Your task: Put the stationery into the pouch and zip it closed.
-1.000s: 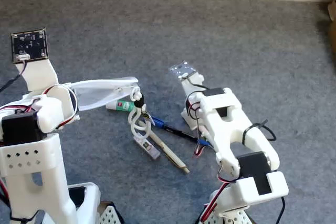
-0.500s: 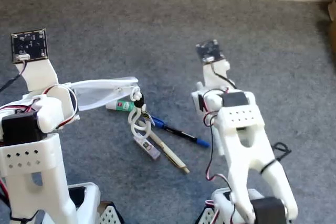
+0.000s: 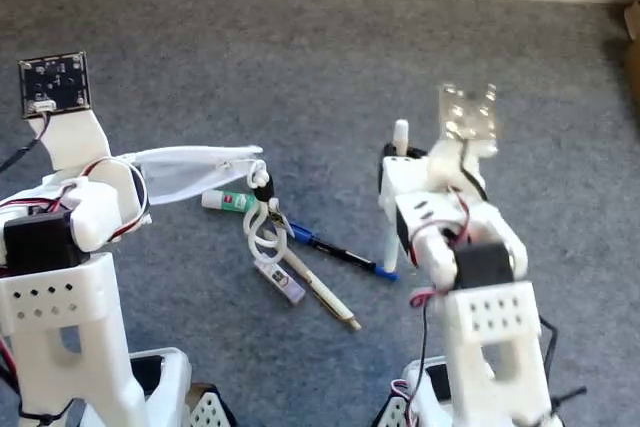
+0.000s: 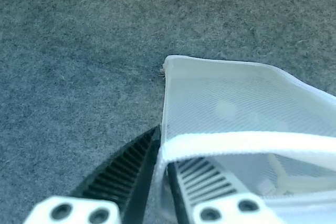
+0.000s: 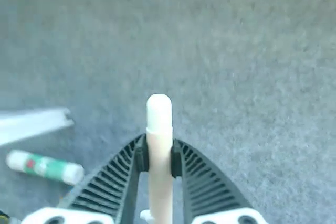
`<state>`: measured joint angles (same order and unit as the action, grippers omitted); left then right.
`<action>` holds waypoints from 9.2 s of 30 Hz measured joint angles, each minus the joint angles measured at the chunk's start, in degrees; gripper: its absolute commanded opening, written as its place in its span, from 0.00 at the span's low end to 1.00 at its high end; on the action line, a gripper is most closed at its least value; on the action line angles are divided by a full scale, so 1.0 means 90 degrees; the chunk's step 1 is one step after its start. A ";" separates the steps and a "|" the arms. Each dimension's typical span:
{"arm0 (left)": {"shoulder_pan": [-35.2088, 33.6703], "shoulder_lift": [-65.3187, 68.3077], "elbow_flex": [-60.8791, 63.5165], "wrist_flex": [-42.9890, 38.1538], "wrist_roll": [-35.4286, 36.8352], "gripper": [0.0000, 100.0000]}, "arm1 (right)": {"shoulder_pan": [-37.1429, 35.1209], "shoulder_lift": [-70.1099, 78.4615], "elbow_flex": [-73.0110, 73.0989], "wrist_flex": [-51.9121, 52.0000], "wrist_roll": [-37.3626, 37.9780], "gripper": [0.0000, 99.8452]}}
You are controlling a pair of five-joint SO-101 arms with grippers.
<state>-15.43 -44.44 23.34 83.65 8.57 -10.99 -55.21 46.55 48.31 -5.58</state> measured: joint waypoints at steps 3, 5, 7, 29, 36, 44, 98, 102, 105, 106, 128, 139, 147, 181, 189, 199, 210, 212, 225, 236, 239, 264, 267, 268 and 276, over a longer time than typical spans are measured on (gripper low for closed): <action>0.0000 0.0020 0.0000 0.0000 0.0000 0.01 | -0.0039 -0.0694 0.0147 0.0000 -0.0205 0.01; 0.0000 0.0020 0.0000 0.0000 0.0000 0.01 | -0.0264 -0.1143 0.0254 0.0000 -0.0244 0.01; 0.0000 0.0020 0.0000 0.0000 0.0000 0.01 | -0.0498 -0.1543 0.0342 0.0000 -0.0244 0.01; 0.0000 0.0020 0.0000 0.0000 0.0000 0.01 | -0.2647 -0.3468 0.0352 -0.0811 -0.0283 0.01; 0.0000 0.0020 0.0000 0.0000 0.0000 0.01 | -0.2716 -0.3468 0.0352 -0.1377 -0.0283 0.01; 0.0000 0.0020 0.0000 0.0000 0.0000 0.01 | -0.3389 -0.3468 0.0352 -0.2178 -0.0283 0.01; -0.0010 0.0010 0.0303 -0.0352 0.0000 0.01 | -0.3653 0.0713 0.0352 -0.7443 -0.0283 0.01; -0.0010 0.0010 0.0303 -0.0352 0.0000 0.01 | -0.3673 0.1035 0.0410 -0.7482 -0.0293 0.01; -0.0010 0.0010 0.0303 -0.0352 0.0000 0.01 | -0.3673 0.1104 0.0684 -0.7482 -0.0303 0.01; 0.0000 0.0010 0.0303 -0.0352 0.0000 0.01 | -0.3683 0.1104 0.0742 -0.7482 -0.0195 0.01; 0.0000 0.0020 0.0303 -0.0352 0.0000 0.01 | -0.4845 0.1104 0.2188 -0.7482 0.2129 0.01; 0.0010 0.0020 0.0303 -0.0352 0.0000 0.01 | -0.4864 0.1104 0.2452 -0.7482 0.2139 0.18; 0.0010 0.0020 0.0342 -0.0352 0.0000 0.01 | -0.4884 0.1104 0.2452 -0.7482 0.2139 0.18; 0.0000 0.0020 0.0342 -0.0352 0.0000 0.01 | -0.4855 -0.2090 0.1573 -0.1299 0.2139 0.18; -0.0166 0.0020 0.0342 -0.0352 0.0000 0.01 | -0.4190 -0.2481 0.1573 0.0147 0.2139 0.18; -0.0821 0.0029 0.0342 -0.0352 0.0020 0.01 | -0.3497 -0.1006 0.1573 0.0107 0.2139 0.18; -0.1153 0.0078 0.0342 -0.0352 0.0215 0.01 | -0.2930 0.1162 0.1543 -0.0821 0.2139 0.18; -0.1231 0.0088 0.0342 -0.0352 0.0215 0.01 | -0.2882 0.1543 0.1543 -0.1133 0.2139 0.18; -0.1280 0.0098 0.0342 -0.0352 0.0225 0.01 | -0.2833 0.3194 0.1543 -0.2706 0.2149 0.18; -0.1280 0.0098 0.0342 -0.0352 0.0225 0.01 | -0.2833 0.4308 0.1514 -0.3741 0.2520 0.18; -0.1280 0.0098 0.0342 -0.0352 0.0225 0.01 | -0.2833 0.4562 0.1260 -0.3751 0.2598 0.18; -0.1280 0.0098 0.0352 -0.0352 0.0225 0.01 | -0.2295 0.5529 -0.0039 -0.2061 0.3155 0.01; -0.1280 0.0098 0.0352 -0.0352 0.0225 0.01 | -0.2168 0.5529 -0.0742 -0.0791 0.3175 0.01; -0.1280 0.0098 0.0352 -0.0352 0.0225 0.01 | -0.2110 0.5538 -0.0957 -0.0410 0.3175 0.01; -0.1280 0.0107 0.0352 -0.0352 0.0225 0.01 | -0.1983 0.5538 -0.1680 0.0635 0.3175 0.06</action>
<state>-26.95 -43.47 26.51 80.48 10.59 -28.84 -5.36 31.43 54.02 22.99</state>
